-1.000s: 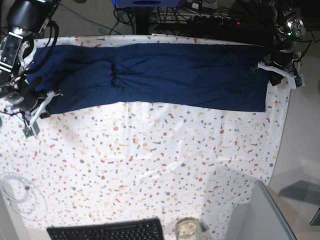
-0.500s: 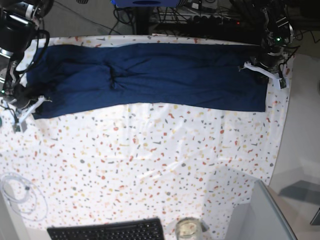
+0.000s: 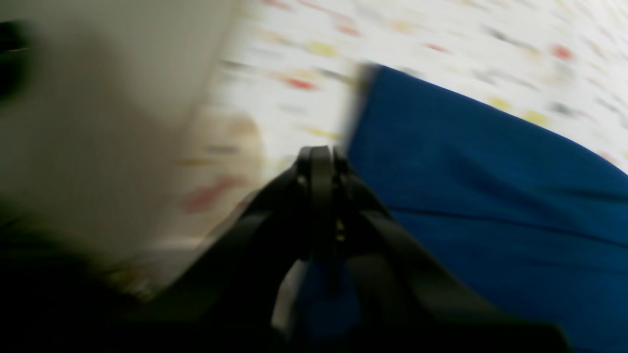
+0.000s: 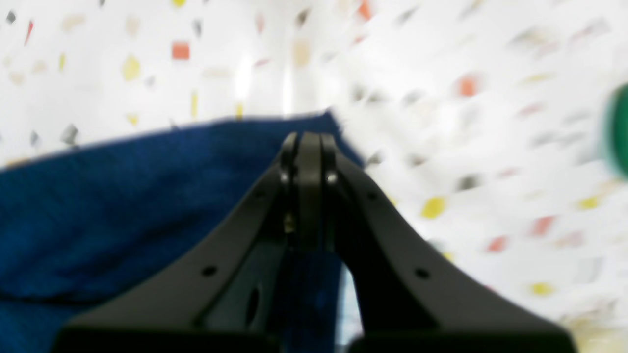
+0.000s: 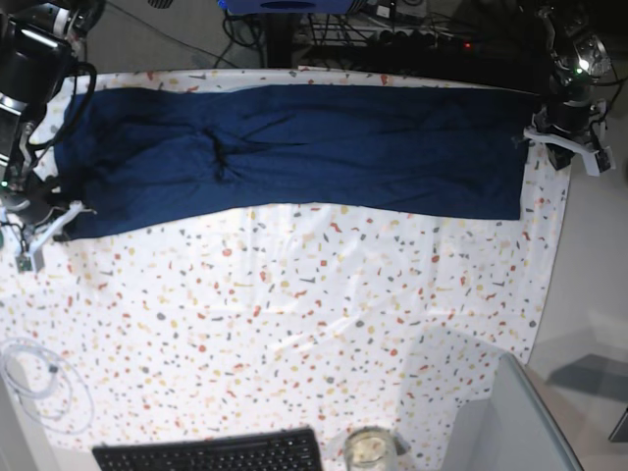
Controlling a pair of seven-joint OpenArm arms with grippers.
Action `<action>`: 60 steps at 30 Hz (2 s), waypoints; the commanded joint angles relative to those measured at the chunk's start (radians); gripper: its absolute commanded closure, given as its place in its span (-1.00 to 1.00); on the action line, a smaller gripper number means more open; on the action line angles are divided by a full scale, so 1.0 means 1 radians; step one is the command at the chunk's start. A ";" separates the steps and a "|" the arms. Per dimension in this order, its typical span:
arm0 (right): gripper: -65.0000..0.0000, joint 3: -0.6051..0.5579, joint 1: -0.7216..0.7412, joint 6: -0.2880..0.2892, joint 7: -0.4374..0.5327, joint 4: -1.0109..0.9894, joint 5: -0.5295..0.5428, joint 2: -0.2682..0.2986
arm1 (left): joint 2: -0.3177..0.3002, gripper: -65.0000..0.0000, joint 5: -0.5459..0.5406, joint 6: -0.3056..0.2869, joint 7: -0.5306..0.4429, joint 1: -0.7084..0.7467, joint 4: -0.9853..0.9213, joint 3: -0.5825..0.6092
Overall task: Layout the t-shirt on the table in an organized manner, then fold the t-shirt properly
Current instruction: 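Grasp both ends of the navy strip with both grippers, then fold the strip end held by the left gripper toward the strip middle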
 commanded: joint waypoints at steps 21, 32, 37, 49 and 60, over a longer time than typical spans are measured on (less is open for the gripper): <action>1.00 -0.069 -0.322 0.007 0.026 0.600 0.016 -0.179 | -0.195 -0.98 -0.303 -0.436 -0.016 -0.044 -0.345 -0.011; 1.00 -0.075 -0.336 0.007 0.026 0.601 0.016 -0.180 | -0.195 -0.74 -0.303 -0.436 -0.017 -0.141 -0.552 0.121; 1.00 -0.075 -0.345 0.007 0.026 0.601 0.016 -0.180 | -0.193 0.42 -0.303 -0.436 -0.014 -0.164 -0.582 0.151; 1.00 -0.077 -0.351 0.007 0.025 0.601 0.012 -0.180 | -0.210 1.00 -0.305 -0.436 -0.010 -0.167 -0.442 0.144; 1.00 -0.078 -0.351 0.007 0.025 0.594 0.012 -0.180 | -0.201 1.00 -0.303 -0.350 -0.011 -0.025 -0.077 0.154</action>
